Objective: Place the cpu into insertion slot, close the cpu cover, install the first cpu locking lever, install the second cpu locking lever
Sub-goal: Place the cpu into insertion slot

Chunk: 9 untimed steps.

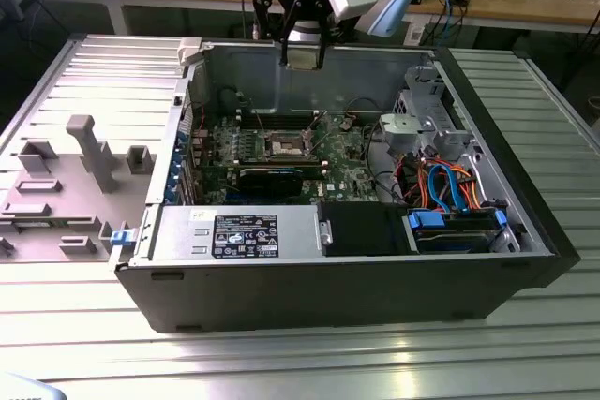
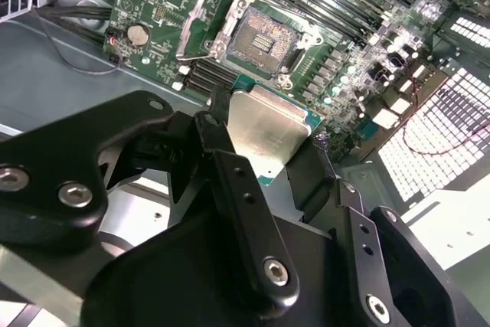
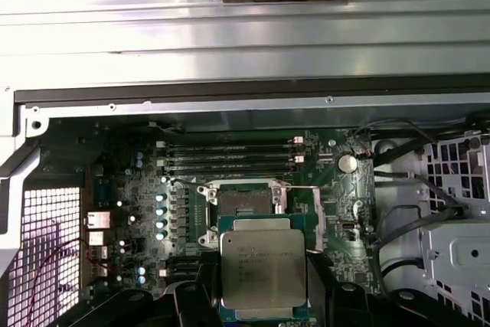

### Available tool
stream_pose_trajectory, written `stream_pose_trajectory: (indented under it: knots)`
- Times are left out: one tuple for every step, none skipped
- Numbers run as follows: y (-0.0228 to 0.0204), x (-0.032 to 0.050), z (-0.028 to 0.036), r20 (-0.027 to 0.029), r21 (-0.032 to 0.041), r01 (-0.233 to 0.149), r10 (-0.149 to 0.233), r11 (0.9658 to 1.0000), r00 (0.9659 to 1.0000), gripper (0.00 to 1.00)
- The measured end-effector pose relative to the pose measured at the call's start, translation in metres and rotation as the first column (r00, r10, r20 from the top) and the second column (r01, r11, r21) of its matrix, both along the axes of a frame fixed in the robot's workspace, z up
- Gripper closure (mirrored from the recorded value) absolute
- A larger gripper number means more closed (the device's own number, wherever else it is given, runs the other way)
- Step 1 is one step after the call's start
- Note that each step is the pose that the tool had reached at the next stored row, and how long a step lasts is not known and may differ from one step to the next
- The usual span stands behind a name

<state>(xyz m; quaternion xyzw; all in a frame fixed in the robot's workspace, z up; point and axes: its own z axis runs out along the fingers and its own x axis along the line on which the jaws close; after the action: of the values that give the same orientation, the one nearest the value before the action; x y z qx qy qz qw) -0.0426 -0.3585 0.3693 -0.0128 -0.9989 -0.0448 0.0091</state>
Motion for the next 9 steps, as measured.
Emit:
stream_pose_trajectory:
  knots:
    - [0.0000,-0.0016,-0.0012,-0.0001,-0.0007,0.000,0.000,1.0000,1.0000,0.45]
    - [0.0000,-0.0028,-0.0028,0.0000,-0.0035,0.000,0.000,1.0000,1.0000,0.45]
    - [0.0000,-0.0031,-0.0036,0.0001,-0.0035,0.000,0.000,1.0000,1.0000,0.45]
    - [0.0000,-0.0036,-0.0045,0.0001,-0.0036,0.000,0.000,1.0000,1.0000,0.45]
    - [0.0000,-0.0041,-0.0054,0.0000,-0.0037,0.000,0.000,1.0000,1.0000,0.45]
    - [0.0000,-0.0045,-0.0060,0.0000,-0.0037,0.000,0.000,1.0000,1.0000,0.45]
    - [0.0000,-0.0049,-0.0067,0.0000,-0.0037,0.000,0.000,1.0000,1.0000,0.45]
    - [0.0000,-0.0052,-0.0072,0.0000,-0.0037,0.000,0.000,1.0000,1.0000,0.45]
    - [0.0000,-0.0054,-0.0078,0.0000,-0.0037,0.000,0.000,1.0000,1.0000,0.45]
